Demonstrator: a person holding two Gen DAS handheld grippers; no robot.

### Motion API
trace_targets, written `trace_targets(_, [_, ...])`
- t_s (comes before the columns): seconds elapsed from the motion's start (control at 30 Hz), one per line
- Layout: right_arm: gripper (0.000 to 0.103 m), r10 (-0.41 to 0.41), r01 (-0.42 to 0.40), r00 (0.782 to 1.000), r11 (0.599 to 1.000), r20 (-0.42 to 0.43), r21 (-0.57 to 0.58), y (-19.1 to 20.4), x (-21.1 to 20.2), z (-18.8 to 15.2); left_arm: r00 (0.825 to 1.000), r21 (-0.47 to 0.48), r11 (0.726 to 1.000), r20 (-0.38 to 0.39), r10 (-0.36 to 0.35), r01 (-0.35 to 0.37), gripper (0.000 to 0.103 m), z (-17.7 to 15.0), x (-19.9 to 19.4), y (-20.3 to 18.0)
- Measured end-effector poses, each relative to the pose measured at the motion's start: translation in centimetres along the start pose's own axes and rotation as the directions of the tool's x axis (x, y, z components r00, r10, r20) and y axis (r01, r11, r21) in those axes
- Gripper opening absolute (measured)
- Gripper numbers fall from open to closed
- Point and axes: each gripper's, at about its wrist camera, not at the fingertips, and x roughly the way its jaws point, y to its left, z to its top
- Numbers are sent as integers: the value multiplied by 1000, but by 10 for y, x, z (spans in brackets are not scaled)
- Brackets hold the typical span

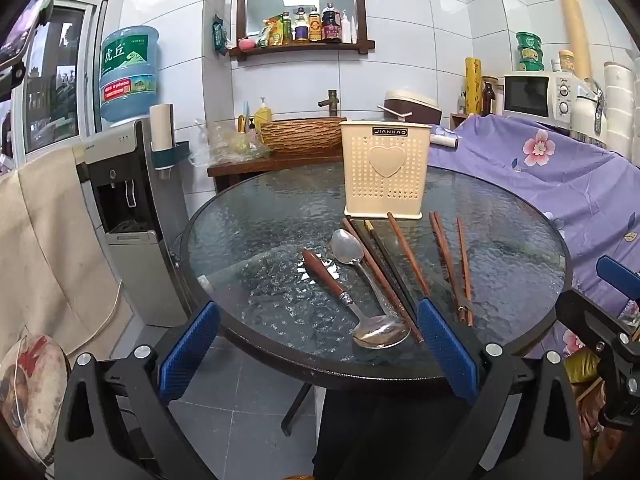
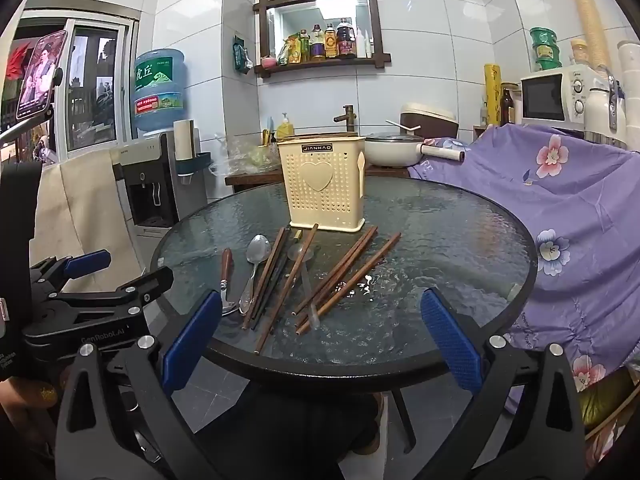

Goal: Organize utensils

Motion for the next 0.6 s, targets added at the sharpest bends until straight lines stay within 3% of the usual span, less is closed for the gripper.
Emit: trace_targets(0.6, [98,0,0,1000,1000,4,-9,2,1,-1,1000,-12,1000,5,-13,13,97,-8,2,3])
